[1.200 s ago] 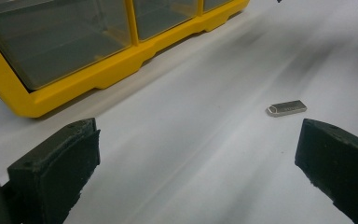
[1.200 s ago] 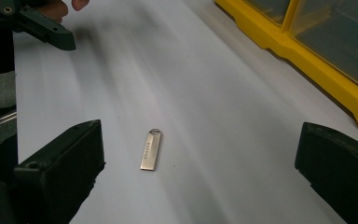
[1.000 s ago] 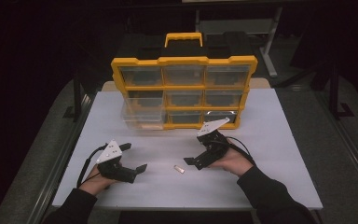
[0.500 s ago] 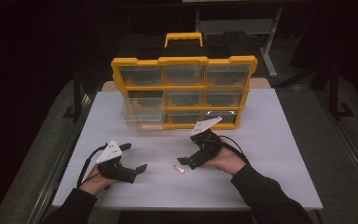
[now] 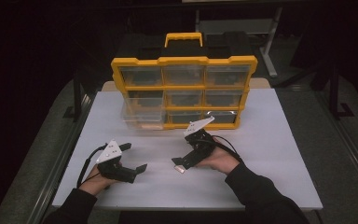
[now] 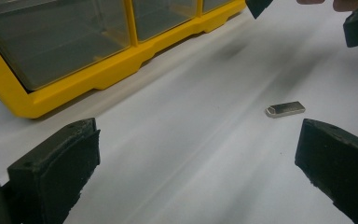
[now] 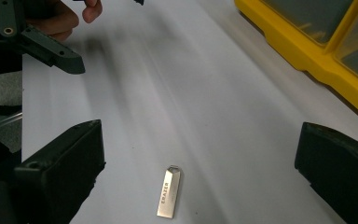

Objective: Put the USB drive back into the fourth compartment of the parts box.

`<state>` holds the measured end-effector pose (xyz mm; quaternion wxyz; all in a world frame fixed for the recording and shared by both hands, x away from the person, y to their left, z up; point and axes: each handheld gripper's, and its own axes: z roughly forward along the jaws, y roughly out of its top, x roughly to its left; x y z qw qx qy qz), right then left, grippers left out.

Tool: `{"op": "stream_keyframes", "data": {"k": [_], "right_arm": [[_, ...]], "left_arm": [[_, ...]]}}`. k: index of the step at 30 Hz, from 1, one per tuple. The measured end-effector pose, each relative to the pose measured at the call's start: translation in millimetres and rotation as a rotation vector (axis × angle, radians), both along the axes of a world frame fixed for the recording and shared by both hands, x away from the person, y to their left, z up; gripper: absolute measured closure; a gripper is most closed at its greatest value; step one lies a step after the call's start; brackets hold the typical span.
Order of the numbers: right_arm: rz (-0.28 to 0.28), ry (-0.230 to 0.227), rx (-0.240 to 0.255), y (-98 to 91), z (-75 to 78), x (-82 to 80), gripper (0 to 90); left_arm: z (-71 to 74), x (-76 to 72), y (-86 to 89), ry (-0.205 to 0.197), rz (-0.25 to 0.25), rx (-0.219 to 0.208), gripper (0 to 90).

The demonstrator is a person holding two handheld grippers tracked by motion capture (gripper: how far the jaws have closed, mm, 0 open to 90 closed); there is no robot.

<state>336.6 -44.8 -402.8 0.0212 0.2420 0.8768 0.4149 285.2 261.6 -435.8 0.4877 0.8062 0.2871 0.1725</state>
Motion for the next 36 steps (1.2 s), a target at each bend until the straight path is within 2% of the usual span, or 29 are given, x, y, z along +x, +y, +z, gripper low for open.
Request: {"op": "stream_keyframes", "data": {"k": [8,15,36], "right_arm": [[0.007,0.008,-0.019,8.3,-3.3,0.6,1.4],[0.017,0.0,-0.05,12.8,-6.0,0.7,6.5],[0.059,0.017,-0.127,13.9,-12.8,-3.5,32.8]], "left_arm": [[0.1,0.1,0.1,0.0,-0.001,-0.001,0.0],[0.0,0.2,0.1,0.0,-0.001,0.0,0.0],[-0.1,0.0,0.0,-0.002,-0.003,0.001,0.0]]}}
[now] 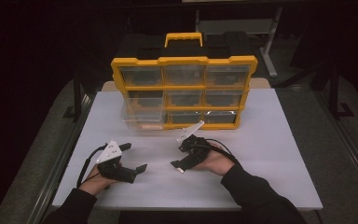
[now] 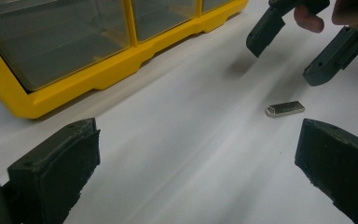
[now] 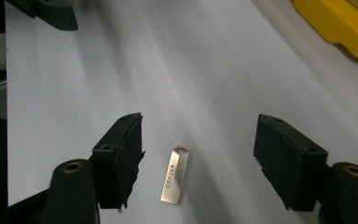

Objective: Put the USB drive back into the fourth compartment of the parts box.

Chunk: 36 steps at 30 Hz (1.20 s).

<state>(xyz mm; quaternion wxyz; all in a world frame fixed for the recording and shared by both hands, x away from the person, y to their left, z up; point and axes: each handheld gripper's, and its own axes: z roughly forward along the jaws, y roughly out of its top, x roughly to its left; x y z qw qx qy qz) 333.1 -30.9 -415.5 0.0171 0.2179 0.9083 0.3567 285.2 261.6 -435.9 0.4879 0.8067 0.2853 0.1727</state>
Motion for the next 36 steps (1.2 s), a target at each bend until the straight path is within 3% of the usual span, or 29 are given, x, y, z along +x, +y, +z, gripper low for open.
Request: {"op": "stream_keyframes", "data": {"k": [36], "right_arm": [[0.076,0.008,-0.174,11.4,-20.7,-7.8,64.1]], "left_arm": [[-0.2,-0.3,-0.5,0.0,-0.001,0.004,0.0]]}}
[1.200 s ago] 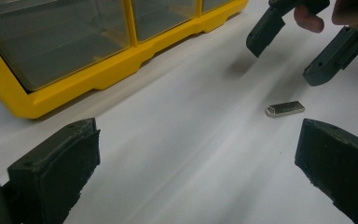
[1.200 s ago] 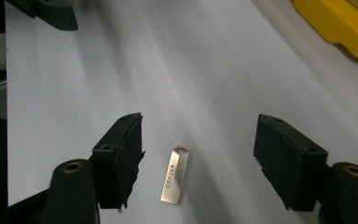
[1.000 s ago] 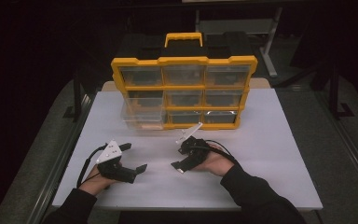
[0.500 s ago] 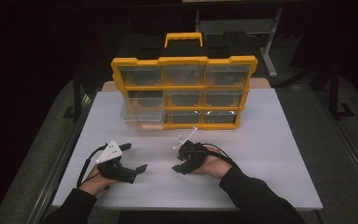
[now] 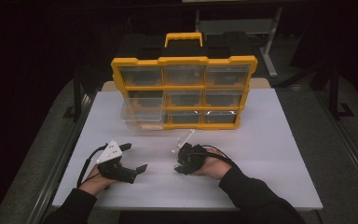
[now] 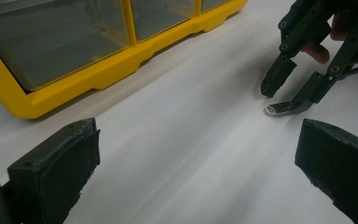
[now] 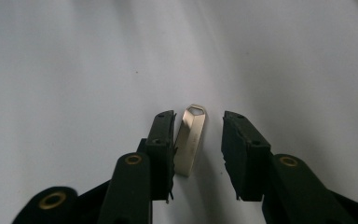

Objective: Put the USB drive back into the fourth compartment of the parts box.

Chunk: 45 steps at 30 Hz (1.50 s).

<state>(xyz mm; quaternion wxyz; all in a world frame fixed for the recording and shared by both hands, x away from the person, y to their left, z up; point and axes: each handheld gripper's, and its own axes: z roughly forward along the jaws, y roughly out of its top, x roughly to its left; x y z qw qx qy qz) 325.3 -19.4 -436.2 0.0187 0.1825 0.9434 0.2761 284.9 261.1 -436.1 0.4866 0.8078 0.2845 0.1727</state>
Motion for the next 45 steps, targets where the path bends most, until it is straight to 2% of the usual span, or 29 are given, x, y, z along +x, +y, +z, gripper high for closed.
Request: {"op": "stream_keyframes", "data": {"k": [15,24,28,45], "right_arm": [[0.002,-0.013,-0.011,-0.3,-0.6,0.7,77.0],[0.007,-0.004,-0.007,-1.0,-0.4,2.4,77.9],[0.008,0.014,0.007,-2.3,0.1,4.6,77.9],[-0.004,0.008,0.058,-15.2,19.3,9.7,77.9]], "left_arm": [[-0.2,-0.1,-0.6,0.001,-0.001,0.003,0.0],[-0.4,-0.1,-0.9,0.002,-0.003,0.003,0.0],[-0.5,0.1,-0.8,0.002,-0.003,0.003,0.0],[-1.0,0.1,-1.1,0.004,-0.007,0.003,0.0]]}}
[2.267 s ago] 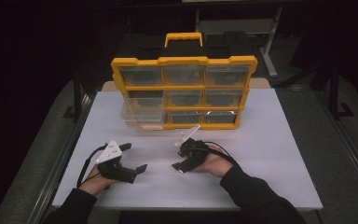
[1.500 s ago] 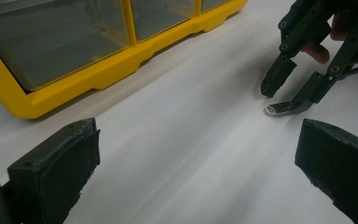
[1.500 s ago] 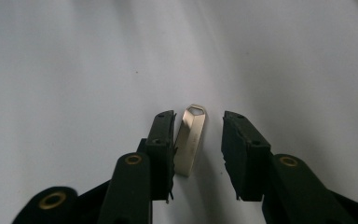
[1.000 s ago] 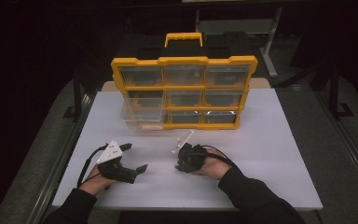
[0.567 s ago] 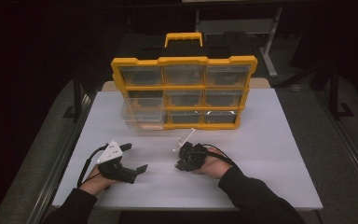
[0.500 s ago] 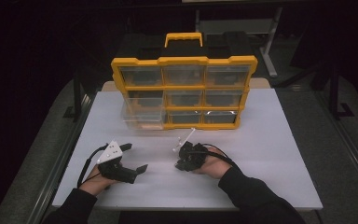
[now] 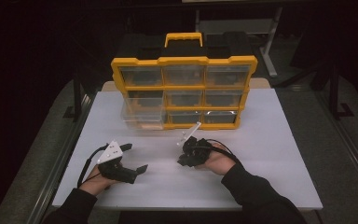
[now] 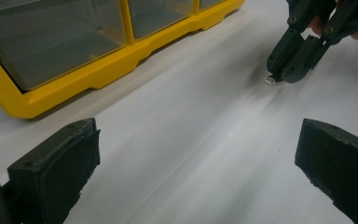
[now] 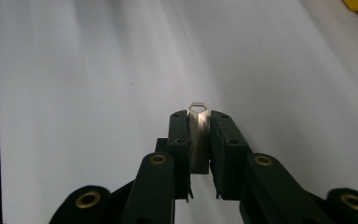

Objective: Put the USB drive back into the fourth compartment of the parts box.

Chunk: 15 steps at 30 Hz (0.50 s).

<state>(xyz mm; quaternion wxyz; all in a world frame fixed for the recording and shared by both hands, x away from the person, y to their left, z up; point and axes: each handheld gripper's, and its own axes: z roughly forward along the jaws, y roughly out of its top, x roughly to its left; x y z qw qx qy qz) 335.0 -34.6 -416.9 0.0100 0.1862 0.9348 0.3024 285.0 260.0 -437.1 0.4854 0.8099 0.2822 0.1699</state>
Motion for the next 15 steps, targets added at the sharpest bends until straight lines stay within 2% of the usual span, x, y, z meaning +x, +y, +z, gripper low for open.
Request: {"op": "stream_keyframes", "data": {"k": [15], "right_arm": [[-0.002,0.001,0.023,-12.8,18.3,5.9,77.9]], "left_arm": [[-0.6,0.1,-0.7,0.001,-0.001,0.007,0.0]]}}
